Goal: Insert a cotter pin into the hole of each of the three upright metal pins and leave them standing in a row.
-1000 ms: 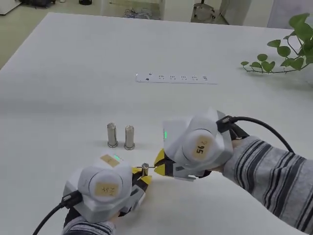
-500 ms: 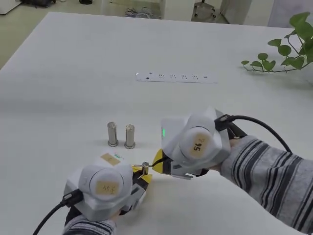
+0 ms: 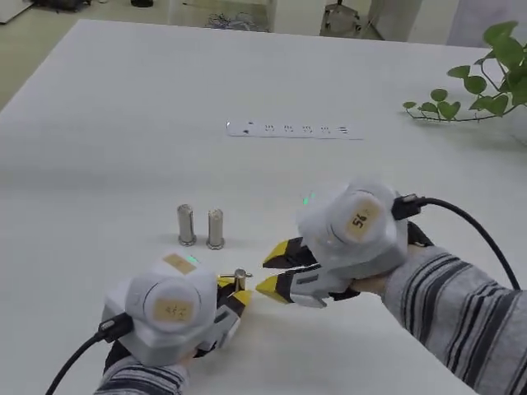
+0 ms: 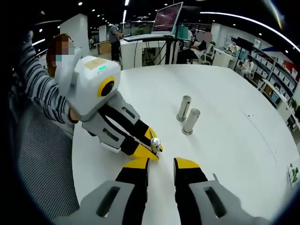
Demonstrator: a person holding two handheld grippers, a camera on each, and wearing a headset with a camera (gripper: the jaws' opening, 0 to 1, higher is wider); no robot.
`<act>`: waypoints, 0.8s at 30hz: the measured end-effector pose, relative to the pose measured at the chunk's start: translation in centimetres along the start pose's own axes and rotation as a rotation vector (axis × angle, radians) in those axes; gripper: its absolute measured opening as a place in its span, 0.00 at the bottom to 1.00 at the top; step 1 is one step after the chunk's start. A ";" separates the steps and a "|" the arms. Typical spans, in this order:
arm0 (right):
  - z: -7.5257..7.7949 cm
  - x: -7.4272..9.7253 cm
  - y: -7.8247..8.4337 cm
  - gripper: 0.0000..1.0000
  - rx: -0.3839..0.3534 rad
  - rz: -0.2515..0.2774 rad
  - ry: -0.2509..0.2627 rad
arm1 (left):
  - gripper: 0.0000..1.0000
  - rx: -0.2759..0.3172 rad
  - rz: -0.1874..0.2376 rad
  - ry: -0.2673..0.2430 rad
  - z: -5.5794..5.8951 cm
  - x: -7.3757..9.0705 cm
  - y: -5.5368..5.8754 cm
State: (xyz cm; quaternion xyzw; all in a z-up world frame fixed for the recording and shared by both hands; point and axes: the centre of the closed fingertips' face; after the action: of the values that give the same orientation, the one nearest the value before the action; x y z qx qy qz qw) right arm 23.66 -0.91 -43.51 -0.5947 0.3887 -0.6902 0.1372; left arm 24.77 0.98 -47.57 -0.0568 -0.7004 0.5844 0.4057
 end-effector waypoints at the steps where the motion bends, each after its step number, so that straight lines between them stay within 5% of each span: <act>1: 0.2 0.3 0.3 0.18 -0.007 0.002 0.010 | 0.05 0.002 0.001 0.004 -0.1 0.0 0.0; 5: 0.4 1.0 1.1 0.25 0.012 -0.008 0.031 | 0.05 -0.005 -0.002 0.007 -0.5 0.1 0.0; 12: 1.0 1.8 1.1 0.38 -0.087 0.081 0.090 | 0.05 -0.017 -0.009 -0.001 -2.5 0.7 0.3; 17: 1.5 2.1 0.6 0.42 -0.162 0.149 0.117 | 0.05 -0.017 -0.011 -0.021 -4.4 1.1 0.3; 24: 1.3 2.0 0.9 0.44 -0.209 0.164 0.121 | 0.05 -0.020 -0.017 -0.034 -6.1 1.5 0.6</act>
State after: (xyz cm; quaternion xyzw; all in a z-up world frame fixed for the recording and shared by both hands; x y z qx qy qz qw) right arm 24.14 -3.31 -42.69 -0.5291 0.5134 -0.6671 0.1069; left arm 27.41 6.75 -47.37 -0.0449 -0.7135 0.5748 0.3982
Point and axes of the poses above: the centre of the closed fingertips' face, and the gripper's own axes: x roughly backward along the fingers, z roughly to its right, y roughly out of its underside, and after that the axes turned 4 degrees about -y, right-handed
